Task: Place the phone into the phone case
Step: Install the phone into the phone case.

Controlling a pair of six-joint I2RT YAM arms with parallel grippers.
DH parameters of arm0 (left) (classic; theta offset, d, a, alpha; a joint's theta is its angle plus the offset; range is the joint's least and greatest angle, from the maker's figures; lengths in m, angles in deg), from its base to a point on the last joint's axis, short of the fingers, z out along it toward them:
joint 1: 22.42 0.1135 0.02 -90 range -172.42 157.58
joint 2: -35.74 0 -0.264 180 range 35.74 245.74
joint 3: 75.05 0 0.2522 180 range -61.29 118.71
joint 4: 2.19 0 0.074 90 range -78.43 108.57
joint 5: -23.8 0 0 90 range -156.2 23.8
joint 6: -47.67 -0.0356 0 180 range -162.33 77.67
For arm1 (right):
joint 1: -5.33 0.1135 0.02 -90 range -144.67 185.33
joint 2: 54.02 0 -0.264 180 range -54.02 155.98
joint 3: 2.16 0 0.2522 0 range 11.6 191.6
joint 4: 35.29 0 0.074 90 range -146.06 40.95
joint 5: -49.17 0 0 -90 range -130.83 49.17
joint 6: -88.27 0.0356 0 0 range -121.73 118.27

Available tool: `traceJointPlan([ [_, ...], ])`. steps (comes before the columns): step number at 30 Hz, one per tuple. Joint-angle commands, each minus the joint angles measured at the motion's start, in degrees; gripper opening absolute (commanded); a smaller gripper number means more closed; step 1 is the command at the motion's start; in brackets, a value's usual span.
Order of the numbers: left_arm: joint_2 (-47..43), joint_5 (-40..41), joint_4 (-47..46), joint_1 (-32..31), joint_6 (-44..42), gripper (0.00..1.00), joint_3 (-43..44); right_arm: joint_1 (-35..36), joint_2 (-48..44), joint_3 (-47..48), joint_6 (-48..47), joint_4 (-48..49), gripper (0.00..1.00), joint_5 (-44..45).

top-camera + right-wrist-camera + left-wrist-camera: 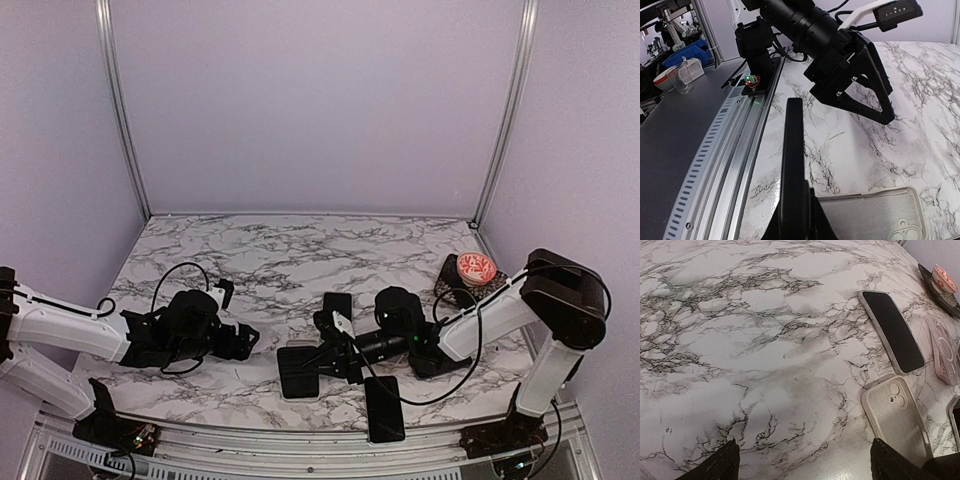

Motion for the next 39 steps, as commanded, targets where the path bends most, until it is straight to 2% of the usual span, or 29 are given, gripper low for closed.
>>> traceJointPlan([
  [1, -0.5, -0.2, -0.7, 0.2, -0.9, 0.91, 0.2, -1.0, 1.9, 2.0, 3.3, -0.4, 0.0, -3.1],
  [5, -1.4, -0.2, -0.8, 0.2, -1.0, 0.91, 0.4, -2.8, 3.4, 1.6, 5.7, 0.4, 0.0, -3.3],
  [8, -1.5, -0.6, -0.8, 0.2, -1.6, 0.91, 1.4, -3.9, 4.9, 1.5, 6.5, 0.7, 0.07, -3.2],
  [14, -0.5, -1.2, -0.8, 0.0, -1.0, 0.91, 0.8, -5.1, 7.5, 3.1, 5.2, -0.1, 0.12, -3.2],
  [24, 1.3, -2.0, -0.8, -2.4, 2.5, 0.91, 0.1, -6.9, 11.4, 4.3, 4.9, -0.3, 0.16, -2.9],
  [33, 1.9, -1.3, -0.3, -3.4, 2.3, 0.93, 0.2, -8.4, 12.2, 3.4, 5.4, 1.3, 0.19, -2.2],
  [39, 0.3, -0.2, 4.9, -3.8, 2.9, 0.93, 1.9, -8.7, 13.3, 4.2, 5.2, 0.6, 0.21, -2.8],
])
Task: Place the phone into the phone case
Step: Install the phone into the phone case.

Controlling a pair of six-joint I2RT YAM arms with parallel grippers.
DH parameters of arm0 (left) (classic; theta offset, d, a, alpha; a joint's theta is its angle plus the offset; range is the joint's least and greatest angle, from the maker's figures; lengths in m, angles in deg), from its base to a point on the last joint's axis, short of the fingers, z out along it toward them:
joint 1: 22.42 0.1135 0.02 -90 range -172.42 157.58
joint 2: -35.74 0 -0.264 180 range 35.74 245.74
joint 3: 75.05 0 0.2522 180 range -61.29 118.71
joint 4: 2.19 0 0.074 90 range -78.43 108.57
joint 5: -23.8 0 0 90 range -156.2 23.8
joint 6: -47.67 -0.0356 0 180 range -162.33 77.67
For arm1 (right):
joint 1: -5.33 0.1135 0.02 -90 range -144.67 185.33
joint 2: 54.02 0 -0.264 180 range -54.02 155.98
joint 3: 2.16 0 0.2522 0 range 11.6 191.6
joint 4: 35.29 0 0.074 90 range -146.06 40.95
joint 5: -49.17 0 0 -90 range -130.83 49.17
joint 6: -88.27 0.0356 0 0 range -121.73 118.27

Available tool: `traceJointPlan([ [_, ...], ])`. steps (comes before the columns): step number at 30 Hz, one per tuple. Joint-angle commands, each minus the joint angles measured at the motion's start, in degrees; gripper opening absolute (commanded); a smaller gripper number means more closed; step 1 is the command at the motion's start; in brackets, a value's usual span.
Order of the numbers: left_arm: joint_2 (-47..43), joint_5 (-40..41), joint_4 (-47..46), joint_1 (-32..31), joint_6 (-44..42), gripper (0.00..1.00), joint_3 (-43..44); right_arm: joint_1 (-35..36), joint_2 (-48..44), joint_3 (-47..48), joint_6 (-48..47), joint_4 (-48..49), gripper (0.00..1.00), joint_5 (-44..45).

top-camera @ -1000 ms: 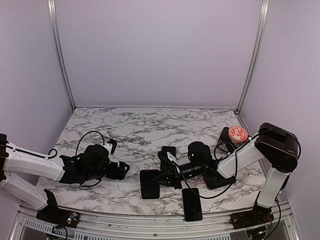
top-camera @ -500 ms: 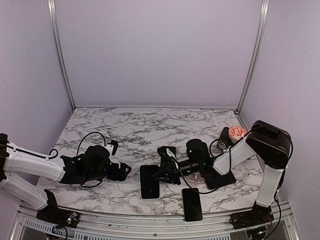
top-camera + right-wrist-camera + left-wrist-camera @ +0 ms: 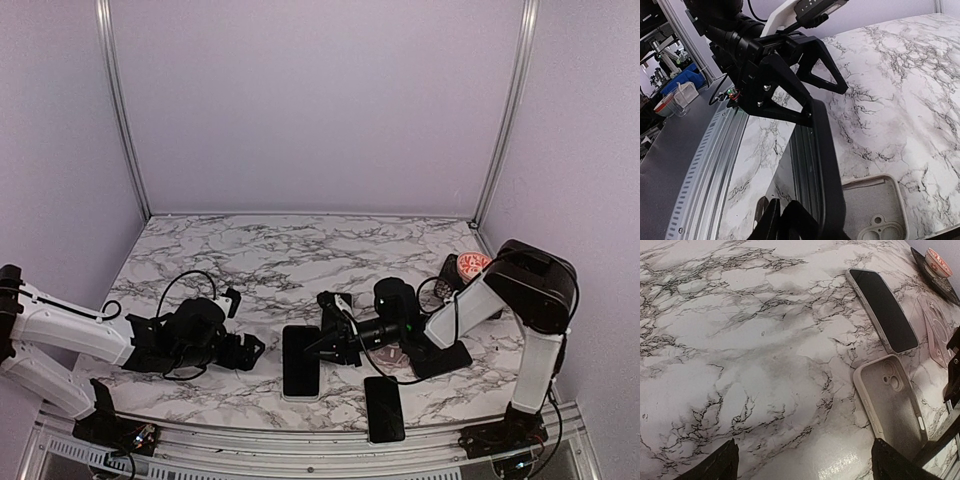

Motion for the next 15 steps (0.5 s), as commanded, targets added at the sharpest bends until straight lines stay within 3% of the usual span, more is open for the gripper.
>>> traceJointPlan([
  [1, -1.5, 1.7, 5.3, -0.7, 0.9, 0.93, 2.2, -1.1, 3.4, 0.4, -3.2, -5.2, 0.22, 3.4],
  [15, 0.3, 1.5, 3.4, -2.8, 1.8, 0.93, 2.5, -2.1, 4.2, 2.2, -4.5, -8.2, 0.24, 3.6],
])
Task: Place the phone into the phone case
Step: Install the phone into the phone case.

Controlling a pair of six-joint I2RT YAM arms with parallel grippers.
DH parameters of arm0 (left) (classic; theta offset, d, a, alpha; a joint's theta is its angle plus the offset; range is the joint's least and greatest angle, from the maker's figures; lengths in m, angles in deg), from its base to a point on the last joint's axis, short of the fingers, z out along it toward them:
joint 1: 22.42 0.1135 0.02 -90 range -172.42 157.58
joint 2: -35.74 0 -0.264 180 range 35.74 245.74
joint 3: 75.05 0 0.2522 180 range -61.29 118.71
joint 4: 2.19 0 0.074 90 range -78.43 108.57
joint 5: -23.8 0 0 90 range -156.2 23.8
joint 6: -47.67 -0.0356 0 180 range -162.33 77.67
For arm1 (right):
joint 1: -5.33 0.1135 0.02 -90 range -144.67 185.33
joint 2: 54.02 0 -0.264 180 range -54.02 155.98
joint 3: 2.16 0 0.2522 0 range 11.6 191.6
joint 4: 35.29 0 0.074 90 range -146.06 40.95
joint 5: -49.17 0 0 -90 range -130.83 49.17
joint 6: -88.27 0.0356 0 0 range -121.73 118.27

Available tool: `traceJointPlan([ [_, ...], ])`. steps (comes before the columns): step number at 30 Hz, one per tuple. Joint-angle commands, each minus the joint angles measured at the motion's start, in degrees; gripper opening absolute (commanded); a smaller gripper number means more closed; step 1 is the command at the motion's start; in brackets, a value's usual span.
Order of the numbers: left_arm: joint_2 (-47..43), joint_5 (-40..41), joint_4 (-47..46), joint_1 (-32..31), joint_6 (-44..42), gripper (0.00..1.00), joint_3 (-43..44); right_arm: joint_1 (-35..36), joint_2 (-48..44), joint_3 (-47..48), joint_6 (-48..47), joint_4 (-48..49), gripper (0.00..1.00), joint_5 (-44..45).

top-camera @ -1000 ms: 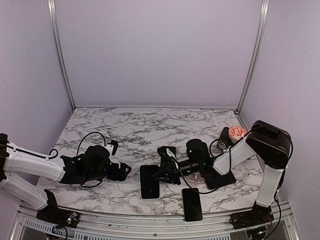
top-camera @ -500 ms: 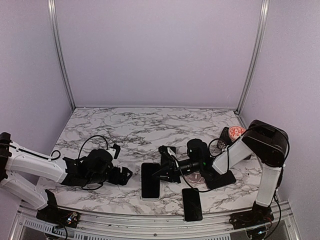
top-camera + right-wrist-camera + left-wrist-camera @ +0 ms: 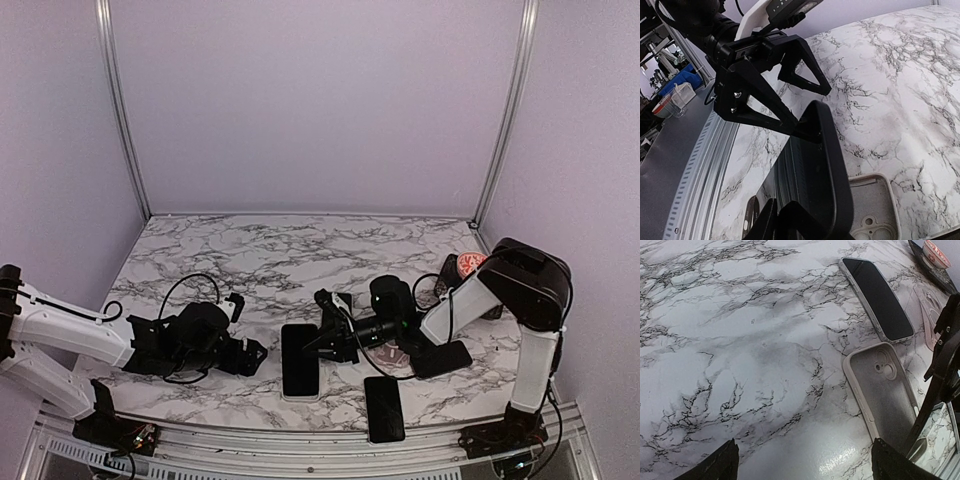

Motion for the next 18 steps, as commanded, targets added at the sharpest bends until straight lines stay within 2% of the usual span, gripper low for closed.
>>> traceJointPlan([
  [1, 1.2, 0.8, -0.3, -0.3, -0.1, 0.93, 1.5, -1.2, 1.5, -0.9, -4.9, -5.8, 0.24, 4.5],
  [5, 3.4, 0.8, -0.5, -0.3, -0.9, 0.93, 2.7, -1.3, 1.6, -1.2, -6.2, -6.4, 0.26, 5.0],
  [18, 8.1, 0.1, 0.3, -0.4, -2.3, 0.95, 6.8, -3.2, 4.2, -1.8, -5.0, 0.8, 0.33, 2.2],
])
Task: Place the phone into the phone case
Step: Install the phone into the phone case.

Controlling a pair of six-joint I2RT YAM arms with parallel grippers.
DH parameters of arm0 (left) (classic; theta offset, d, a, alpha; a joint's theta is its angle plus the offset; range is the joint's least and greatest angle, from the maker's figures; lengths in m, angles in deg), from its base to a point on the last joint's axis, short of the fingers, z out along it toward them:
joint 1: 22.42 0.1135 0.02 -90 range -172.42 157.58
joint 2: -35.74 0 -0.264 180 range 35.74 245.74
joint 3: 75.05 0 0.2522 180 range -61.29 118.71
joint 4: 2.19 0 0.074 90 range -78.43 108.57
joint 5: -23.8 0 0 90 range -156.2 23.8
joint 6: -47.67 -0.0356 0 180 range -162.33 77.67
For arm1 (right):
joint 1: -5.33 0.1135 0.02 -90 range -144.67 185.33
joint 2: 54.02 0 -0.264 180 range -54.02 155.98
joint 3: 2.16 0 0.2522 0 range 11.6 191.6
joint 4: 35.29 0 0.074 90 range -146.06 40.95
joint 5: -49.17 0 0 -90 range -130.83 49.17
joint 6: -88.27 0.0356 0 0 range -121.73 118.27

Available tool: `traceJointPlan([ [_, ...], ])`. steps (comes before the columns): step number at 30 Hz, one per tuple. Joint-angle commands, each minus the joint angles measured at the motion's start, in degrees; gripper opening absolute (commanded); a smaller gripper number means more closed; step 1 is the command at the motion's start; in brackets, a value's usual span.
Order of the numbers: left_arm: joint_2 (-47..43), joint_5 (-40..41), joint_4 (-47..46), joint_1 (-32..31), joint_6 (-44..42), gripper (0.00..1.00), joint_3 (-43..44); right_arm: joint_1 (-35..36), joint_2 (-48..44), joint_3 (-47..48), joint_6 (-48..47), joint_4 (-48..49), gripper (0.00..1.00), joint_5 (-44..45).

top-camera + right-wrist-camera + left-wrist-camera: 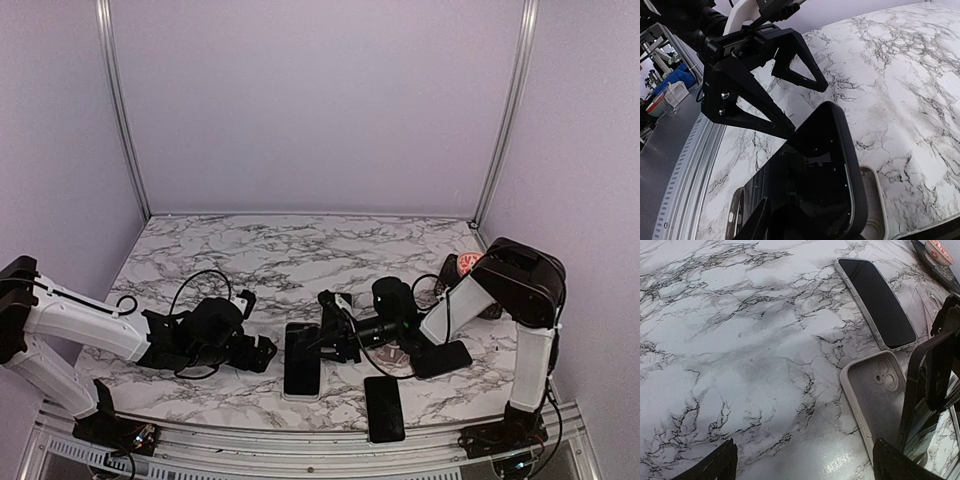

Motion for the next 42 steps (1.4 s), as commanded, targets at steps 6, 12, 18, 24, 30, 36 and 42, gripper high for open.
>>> traceJointPlan([
  [6, 4.3, -0.1, 0.5, -0.3, -1.1, 0.95, 3.1, -1.7, 3.6, -0.8, -3.6, 0.7, 0.37, 0.9],
  [12, 7.3, -0.1, -0.1, -0.3, -2.9, 0.95, 4.6, -2.0, 3.8, -1.0, -3.9, 1.0, 0.38, 2.1],
  [18, 13.8, 3.9, 6.2, -0.3, -4.4, 0.95, 12.1, -2.3, 3.9, -0.1, -4.8, -0.9, 0.43, 2.5],
  [24, 13.4, 5.2, 6.2, -0.4, -3.7, 0.95, 11.4, -3.3, 3.7, 0.2, -5.3, -2.5, 0.47, 3.3],
  [30, 13.4, 4.9, 5.4, -0.8, -4.8, 0.95, 10.8, -3.4, 2.9, 1.0, -7.1, -4.9, 0.5, 4.2],
  [36, 13.1, 4.4, 5.6, -1.6, -5.1, 0.94, 10.9, -3.5, 2.6, 1.9, -7.8, -7.4, 0.52, 4.6],
  [42, 12.8, 4.7, 5.6, -2.0, -5.1, 0.94, 10.2, -3.5, 0.7, 1.5, -8.7, -8.9, 0.54, 5.3],
])
